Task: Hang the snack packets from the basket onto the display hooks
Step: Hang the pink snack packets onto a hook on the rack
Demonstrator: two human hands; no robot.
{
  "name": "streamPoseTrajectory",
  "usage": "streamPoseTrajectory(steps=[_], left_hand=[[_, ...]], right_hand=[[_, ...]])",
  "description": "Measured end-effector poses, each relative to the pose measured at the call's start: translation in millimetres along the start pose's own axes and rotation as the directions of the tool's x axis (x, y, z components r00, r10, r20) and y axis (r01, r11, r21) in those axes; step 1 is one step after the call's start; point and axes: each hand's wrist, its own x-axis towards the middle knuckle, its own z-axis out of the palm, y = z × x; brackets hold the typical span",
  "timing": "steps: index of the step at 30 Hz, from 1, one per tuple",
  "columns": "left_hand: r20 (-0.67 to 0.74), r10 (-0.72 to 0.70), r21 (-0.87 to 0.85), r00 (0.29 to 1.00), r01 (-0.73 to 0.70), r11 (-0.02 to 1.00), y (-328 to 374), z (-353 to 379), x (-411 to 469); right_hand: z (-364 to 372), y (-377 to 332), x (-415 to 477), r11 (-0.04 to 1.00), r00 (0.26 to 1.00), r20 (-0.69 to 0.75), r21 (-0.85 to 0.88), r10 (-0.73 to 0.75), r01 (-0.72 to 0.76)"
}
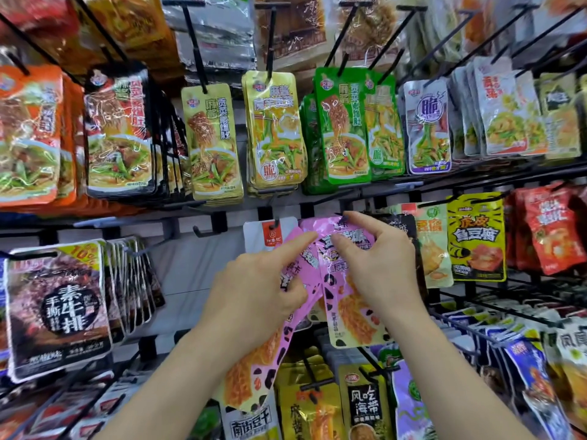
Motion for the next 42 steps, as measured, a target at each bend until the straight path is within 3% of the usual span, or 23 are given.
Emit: streamPoseTrajectory(steps=[6,10,12,18,24,29,32,42], left_hand=[[-0.044,-0.003,-0.001,0.999,0.003,1.0,-10.8,-0.3,2.8],[-0.281,0.049,-0.044,0.958,-0.064,0.997,-20.7,-2.7,-2.0],[-0.32,0.065,-0.043,0.945,-0.083,0.996,-21.5,-2.8,-1.8],[-0.013,-0.002,0.117,1.0,0.003,0.993,-6.7,12.1,12.8],[0.245,-0.079,0.093,0.966,0.058,0.994,-4.7,30.4,40.7],[0.278,-0.07,0.051,0.958,0.058,0.997,-8.8,31.2,46.9],[0.279,-0.085,0.016,0.957,0.084,0.996,-10.8,32.0,48.3],[0.123,-0.084,-0.124,0.989,0.1,0.987,-16.9,16.0,21.9]], right_hand=[[0.0,3.7,3.0,0.978,0.998,0.053,-0.202,-0.044,0.054],[2.3,11.1,3.8,0.874,0.991,0.037,-0.468,-0.132,0.134],[6.4,16.3,3.9,0.812,0.972,-0.004,-0.55,-0.235,0.194],[23.8,22.1,0.2,0.941,0.944,-0.148,-0.22,-0.294,0.259],[39.0,39.7,2.6,0.966,0.983,-0.005,-0.184,-0.184,0.18],[41.1,44.0,7.0,0.934,0.984,0.032,-0.312,-0.173,0.174],[44.9,43.4,8.6,0.94,0.985,0.037,-0.294,-0.17,0.173],[40.1,42.6,13.2,0.953,0.986,0.101,-0.264,-0.13,0.152]])
